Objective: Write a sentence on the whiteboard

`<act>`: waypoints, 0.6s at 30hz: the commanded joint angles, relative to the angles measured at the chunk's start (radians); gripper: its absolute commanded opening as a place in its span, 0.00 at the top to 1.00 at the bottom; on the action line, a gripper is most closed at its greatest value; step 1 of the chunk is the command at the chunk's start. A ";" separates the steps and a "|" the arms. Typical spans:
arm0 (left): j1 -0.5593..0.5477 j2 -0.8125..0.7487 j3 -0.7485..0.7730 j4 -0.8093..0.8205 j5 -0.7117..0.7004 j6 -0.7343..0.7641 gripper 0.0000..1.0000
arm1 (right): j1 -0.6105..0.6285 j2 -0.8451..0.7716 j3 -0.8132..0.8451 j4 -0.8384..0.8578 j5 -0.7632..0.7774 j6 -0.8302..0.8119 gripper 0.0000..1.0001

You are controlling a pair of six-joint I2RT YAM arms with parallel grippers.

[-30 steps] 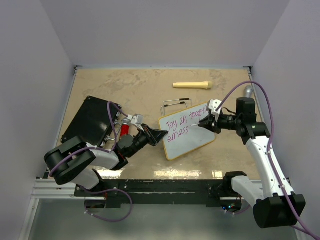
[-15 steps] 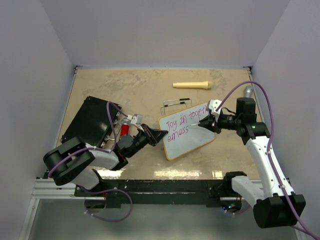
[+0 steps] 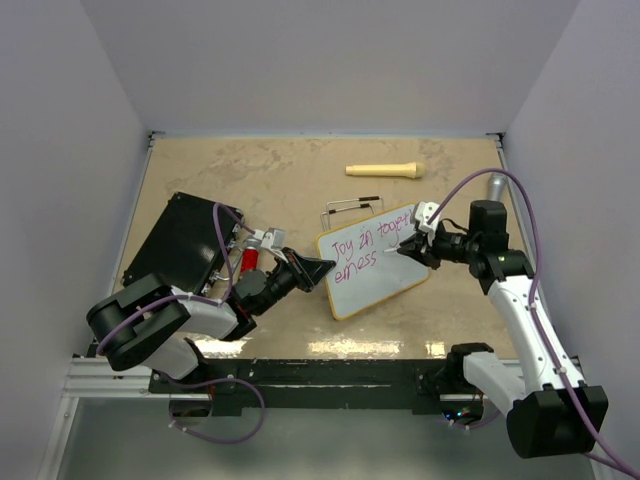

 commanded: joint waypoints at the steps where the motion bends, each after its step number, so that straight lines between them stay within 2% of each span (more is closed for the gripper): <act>1: -0.003 0.005 0.026 0.115 -0.027 0.011 1.00 | -0.004 -0.016 -0.017 0.066 0.007 0.023 1.00; 18: -0.003 -0.002 0.022 0.118 -0.015 0.008 1.00 | -0.002 -0.019 0.027 0.009 -0.076 -0.007 1.00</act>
